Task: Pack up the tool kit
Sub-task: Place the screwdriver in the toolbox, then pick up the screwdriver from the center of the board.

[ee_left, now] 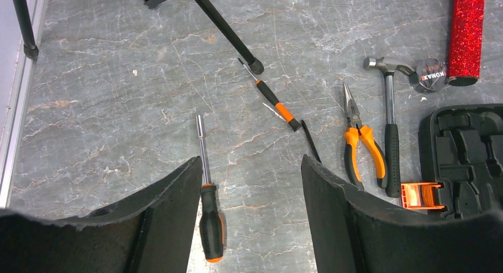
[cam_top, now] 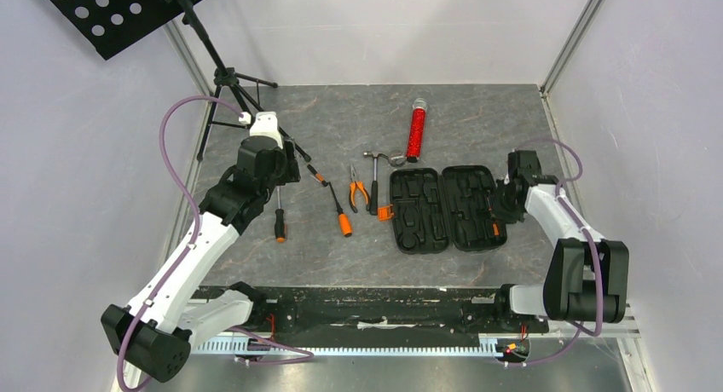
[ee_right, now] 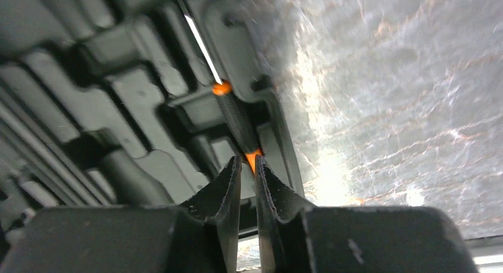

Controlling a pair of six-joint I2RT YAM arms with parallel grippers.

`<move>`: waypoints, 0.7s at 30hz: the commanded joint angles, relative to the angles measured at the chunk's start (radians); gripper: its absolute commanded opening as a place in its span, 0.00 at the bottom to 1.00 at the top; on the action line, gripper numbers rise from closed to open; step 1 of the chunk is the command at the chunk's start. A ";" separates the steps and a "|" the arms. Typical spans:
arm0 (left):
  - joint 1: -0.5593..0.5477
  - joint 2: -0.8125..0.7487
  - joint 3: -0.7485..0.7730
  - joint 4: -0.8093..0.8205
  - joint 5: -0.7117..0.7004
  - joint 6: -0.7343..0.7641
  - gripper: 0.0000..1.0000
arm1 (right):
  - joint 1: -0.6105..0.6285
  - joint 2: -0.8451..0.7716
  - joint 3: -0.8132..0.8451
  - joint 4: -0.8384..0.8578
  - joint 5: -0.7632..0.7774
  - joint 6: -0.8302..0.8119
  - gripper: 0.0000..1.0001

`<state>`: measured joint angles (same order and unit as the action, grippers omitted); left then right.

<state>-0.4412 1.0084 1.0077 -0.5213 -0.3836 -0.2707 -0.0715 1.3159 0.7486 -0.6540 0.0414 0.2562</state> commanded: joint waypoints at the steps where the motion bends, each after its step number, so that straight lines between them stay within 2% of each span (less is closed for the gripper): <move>1: -0.006 -0.015 -0.003 0.044 0.007 0.033 0.68 | 0.021 0.002 0.204 -0.023 -0.069 -0.058 0.23; 4: -0.006 -0.010 -0.003 0.047 0.031 0.017 0.68 | 0.050 -0.031 0.282 -0.005 -0.092 -0.089 0.41; 6: -0.005 -0.004 -0.003 0.047 0.046 0.003 0.69 | 0.066 -0.059 0.289 0.023 -0.106 -0.100 0.50; 12: -0.005 0.055 0.027 -0.017 0.107 -0.061 0.69 | 0.205 -0.207 0.130 0.182 -0.150 -0.126 0.76; 17: -0.005 0.154 0.064 -0.067 0.189 -0.152 0.70 | 0.275 -0.324 -0.065 0.338 -0.152 -0.104 0.80; 21: -0.006 0.249 0.043 -0.023 0.166 -0.246 0.67 | 0.295 -0.380 -0.161 0.405 -0.170 -0.116 0.81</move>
<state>-0.4408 1.1893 1.0328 -0.5697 -0.2310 -0.3824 0.2081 0.9874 0.6506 -0.3893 -0.1078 0.1524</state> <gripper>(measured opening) 0.687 0.808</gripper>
